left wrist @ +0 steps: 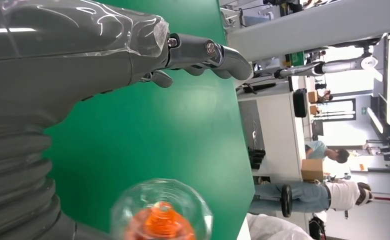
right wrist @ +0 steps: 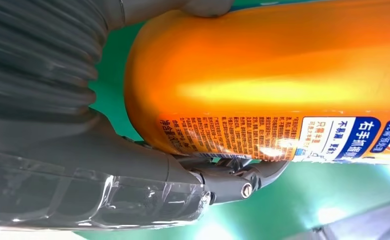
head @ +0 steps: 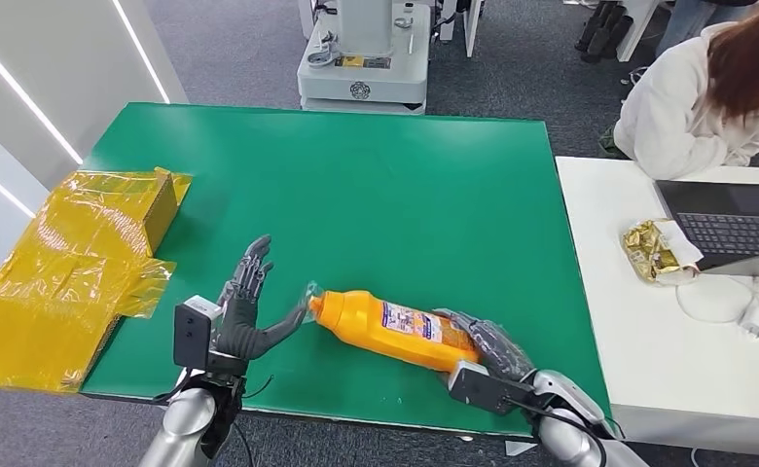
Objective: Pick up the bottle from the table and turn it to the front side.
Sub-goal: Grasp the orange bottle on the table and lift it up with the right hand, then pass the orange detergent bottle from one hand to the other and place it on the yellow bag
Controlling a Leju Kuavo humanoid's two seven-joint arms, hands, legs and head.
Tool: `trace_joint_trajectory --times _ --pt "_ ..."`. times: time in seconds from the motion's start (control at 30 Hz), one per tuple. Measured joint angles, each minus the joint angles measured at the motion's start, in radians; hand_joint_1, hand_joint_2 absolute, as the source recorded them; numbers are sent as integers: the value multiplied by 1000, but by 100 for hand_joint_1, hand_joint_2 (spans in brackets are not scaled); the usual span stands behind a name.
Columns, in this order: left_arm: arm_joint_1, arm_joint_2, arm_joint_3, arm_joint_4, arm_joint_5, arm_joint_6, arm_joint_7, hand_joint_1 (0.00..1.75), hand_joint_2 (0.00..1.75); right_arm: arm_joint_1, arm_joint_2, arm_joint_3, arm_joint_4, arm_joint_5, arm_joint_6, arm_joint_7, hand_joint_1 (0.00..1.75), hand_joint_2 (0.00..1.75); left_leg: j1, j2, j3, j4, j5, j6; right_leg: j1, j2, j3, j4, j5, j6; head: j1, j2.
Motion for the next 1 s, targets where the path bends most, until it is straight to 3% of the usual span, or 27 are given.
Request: trace_joint_trajectory --times 0.37,0.63,0.83,1.0 --pt "1 -2 32 -18 -28 2 -9 0 175 224 3 -166 -190 -26 -129 -8 175 175 0 -1 -1 -1 0 0 0 -1 0 0 -1 0 0 0" --pt "-4 -2 42 -74 -35 -36 -11 0 175 272 47 -253 -247 -42 -147 -24 175 175 0 0 0 -1 0 0 0 -1 0 0 -1 0 0 0" --pt "-31 -1 41 -89 136 -215 55 0 175 262 102 -277 -248 -76 -144 -63 175 175 0 0 0 -1 0 0 0 0 0 0 -1 0 0 0" --pt "-101 1 10 -88 408 -359 174 0 175 202 154 -275 -236 -90 -133 -94 175 175 0 0 0 -1 0 -1 0 0 0 1 0 0 0 0"
